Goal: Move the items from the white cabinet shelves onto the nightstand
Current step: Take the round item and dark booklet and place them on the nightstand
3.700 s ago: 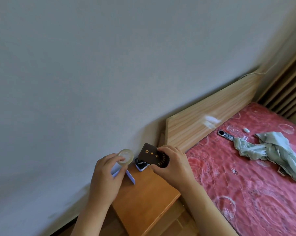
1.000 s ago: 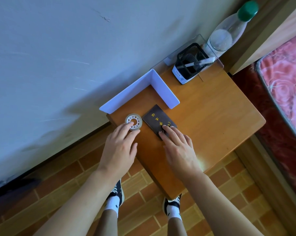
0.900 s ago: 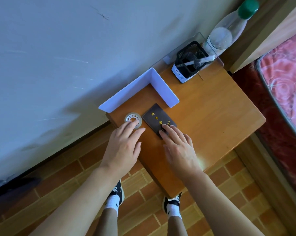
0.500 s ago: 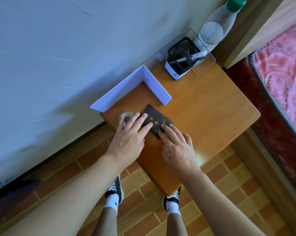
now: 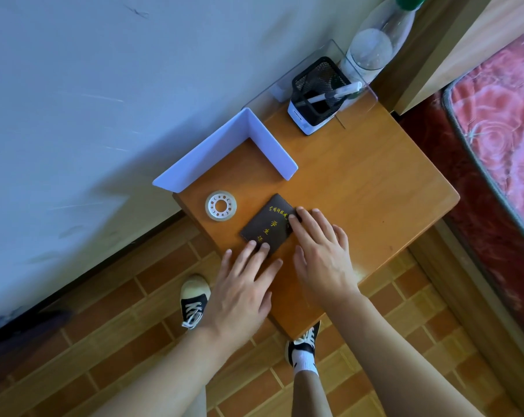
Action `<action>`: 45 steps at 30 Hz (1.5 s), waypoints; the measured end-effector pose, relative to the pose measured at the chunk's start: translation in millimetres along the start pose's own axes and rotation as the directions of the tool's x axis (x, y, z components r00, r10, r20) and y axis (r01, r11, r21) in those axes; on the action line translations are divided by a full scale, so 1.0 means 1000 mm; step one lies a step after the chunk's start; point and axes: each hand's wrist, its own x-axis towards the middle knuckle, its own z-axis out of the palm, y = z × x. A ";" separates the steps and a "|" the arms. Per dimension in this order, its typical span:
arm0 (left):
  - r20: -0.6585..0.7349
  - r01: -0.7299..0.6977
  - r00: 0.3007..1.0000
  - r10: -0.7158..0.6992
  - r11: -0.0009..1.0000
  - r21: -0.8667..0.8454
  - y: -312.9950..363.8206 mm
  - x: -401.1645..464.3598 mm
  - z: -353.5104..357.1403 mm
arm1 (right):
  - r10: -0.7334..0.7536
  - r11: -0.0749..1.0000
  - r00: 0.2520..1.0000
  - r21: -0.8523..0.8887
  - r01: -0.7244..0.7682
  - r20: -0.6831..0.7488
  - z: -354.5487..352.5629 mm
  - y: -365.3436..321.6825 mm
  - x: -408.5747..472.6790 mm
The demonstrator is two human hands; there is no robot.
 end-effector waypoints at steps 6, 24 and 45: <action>-0.050 -0.019 0.999 0.017 0.999 -0.038 -0.007 -0.008 -0.003 | -0.037 0.998 0.999 0.042 0.037 0.007 0.001 -0.003 0.016; -0.006 0.019 1.000 -0.019 0.997 -0.074 -0.025 -0.014 0.006 | -0.011 0.996 0.999 0.089 0.014 -0.031 0.015 -0.016 0.009; -0.032 0.152 0.988 -0.154 0.986 -0.064 -0.070 0.001 -0.017 | -0.184 0.981 0.983 0.058 0.183 0.008 0.024 -0.025 -0.009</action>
